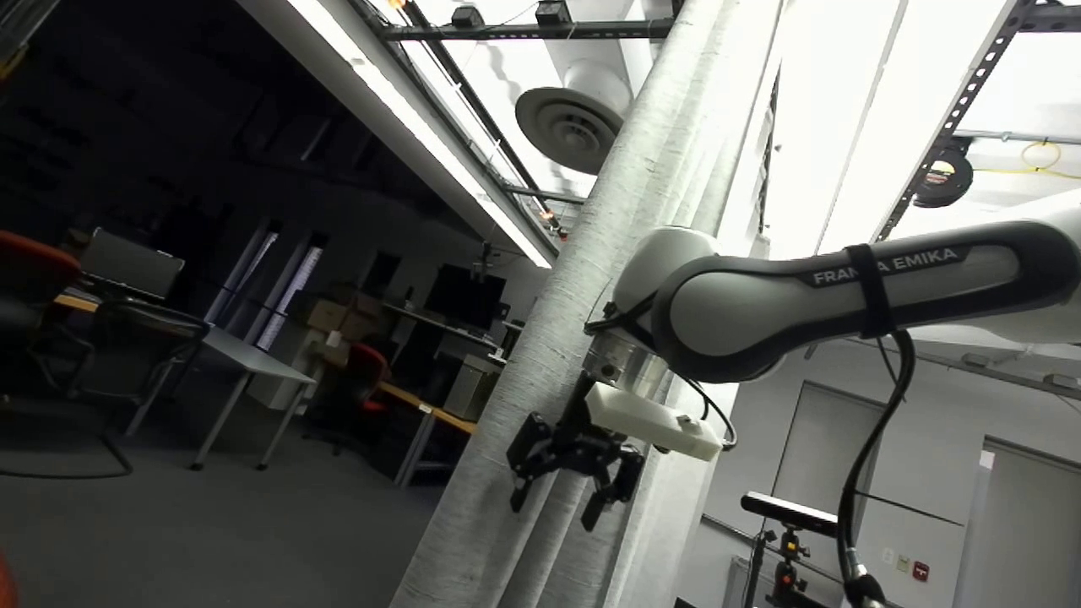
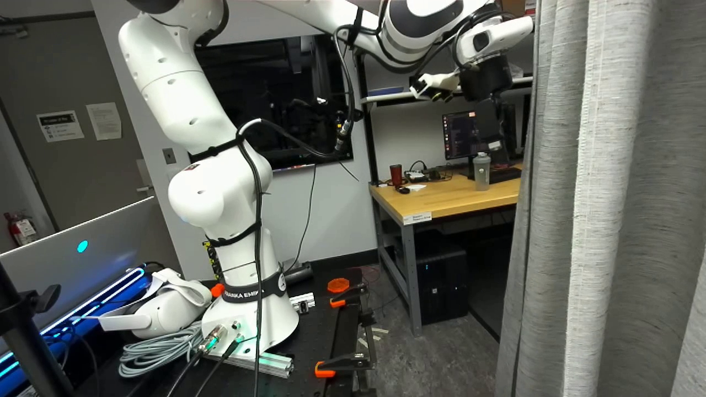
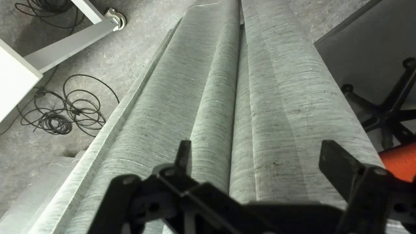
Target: Draw the curtain open then close the curtain
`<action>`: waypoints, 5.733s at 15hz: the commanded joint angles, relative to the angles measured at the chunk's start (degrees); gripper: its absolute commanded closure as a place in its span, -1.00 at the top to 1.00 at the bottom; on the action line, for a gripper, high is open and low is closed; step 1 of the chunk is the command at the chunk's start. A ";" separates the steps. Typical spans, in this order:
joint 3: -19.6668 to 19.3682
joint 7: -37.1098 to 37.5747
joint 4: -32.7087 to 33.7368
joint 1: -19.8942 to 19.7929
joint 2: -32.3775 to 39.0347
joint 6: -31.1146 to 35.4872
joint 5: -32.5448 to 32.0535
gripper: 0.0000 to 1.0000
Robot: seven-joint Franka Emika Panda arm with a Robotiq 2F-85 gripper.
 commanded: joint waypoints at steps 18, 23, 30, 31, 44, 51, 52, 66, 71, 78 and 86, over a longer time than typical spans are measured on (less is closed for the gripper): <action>0.95 -4.65 -5.44 -2.22 -6.84 -2.32 -0.02 1.00; 0.33 -4.60 -4.66 -4.06 -6.04 -0.47 -0.70 1.00; -0.52 -5.08 -0.20 -4.36 -1.91 10.23 1.16 1.00; -0.53 -4.90 0.62 -4.50 -1.21 11.58 1.07 1.00; 0.16 -2.95 9.98 -6.37 3.45 26.30 -2.31 1.00; 1.26 4.52 15.42 -9.39 4.34 32.88 -9.72 1.00; 1.43 6.03 16.40 -9.83 4.46 33.45 -11.13 1.00; 4.98 24.64 29.72 -12.33 8.88 34.18 -25.64 0.24; 6.16 28.67 31.66 -11.68 10.16 32.67 -27.41 -0.54; 10.67 31.09 29.81 -8.66 7.72 29.96 -25.13 -0.98; 24.00 37.12 31.88 -3.30 3.69 23.83 -27.43 -0.98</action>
